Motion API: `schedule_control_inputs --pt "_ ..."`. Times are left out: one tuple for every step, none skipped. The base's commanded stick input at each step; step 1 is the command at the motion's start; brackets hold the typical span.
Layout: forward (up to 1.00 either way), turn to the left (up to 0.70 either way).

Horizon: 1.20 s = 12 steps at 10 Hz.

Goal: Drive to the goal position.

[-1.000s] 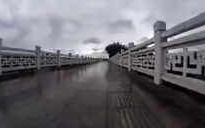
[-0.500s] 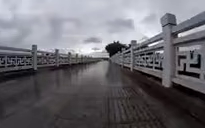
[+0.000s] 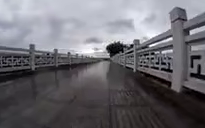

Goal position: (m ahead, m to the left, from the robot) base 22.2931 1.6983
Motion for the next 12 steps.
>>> schedule_control_inputs --pt "0.45 0.04" --pt "0.45 0.17" --pt "0.45 0.27" --pt "0.45 0.27" --pt "0.45 0.27" --pt "0.45 0.27" --pt "0.45 0.20" --pt "0.45 0.06" --pt "0.45 0.00" --pt "0.45 0.00" --pt "0.45 0.00" --pt "0.45 0.00"
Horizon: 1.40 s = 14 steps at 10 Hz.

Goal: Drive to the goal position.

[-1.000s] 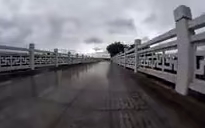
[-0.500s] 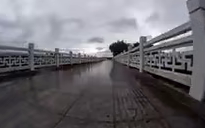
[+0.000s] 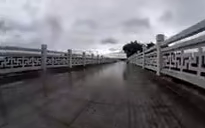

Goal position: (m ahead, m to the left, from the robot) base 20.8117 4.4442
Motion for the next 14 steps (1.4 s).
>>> schedule_control_inputs --pt "0.45 0.00" --pt "0.45 0.00" --pt "0.45 0.00" --pt "0.45 0.00" --pt "0.45 0.00" --pt "0.45 0.00" --pt "0.45 0.00" --pt "0.45 0.00" --pt "0.45 0.00" --pt "0.45 0.00" --pt "0.45 0.00" --pt "0.45 0.00" --pt "0.45 0.00" --pt "0.45 0.00"
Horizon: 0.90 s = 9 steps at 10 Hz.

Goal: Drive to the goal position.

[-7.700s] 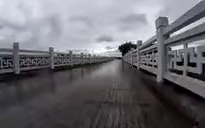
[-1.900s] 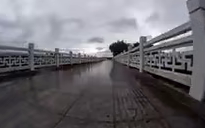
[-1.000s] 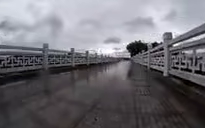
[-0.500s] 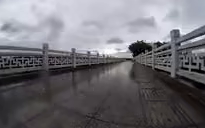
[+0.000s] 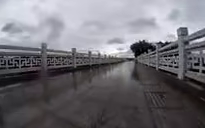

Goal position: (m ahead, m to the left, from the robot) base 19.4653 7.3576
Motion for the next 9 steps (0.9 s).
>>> schedule_control_inputs --pt "0.45 0.00" --pt "0.45 0.00" --pt "0.45 0.00" --pt "0.45 0.00" --pt "0.45 0.00" --pt "0.45 0.00" --pt "0.45 0.00" --pt "0.45 -0.08" --pt "0.45 -0.21"
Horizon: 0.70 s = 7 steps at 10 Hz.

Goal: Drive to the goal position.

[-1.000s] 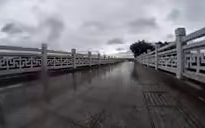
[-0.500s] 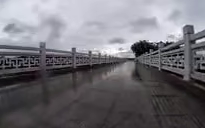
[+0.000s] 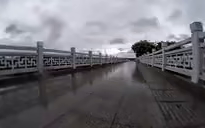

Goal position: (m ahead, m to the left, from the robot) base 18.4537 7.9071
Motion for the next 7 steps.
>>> schedule_control_inputs --pt "0.45 -0.23" --pt "0.45 -0.25" --pt "0.45 -0.25" --pt "0.45 -0.25" --pt "0.45 -0.25" --pt "0.45 -0.23" --pt "0.45 -0.19"
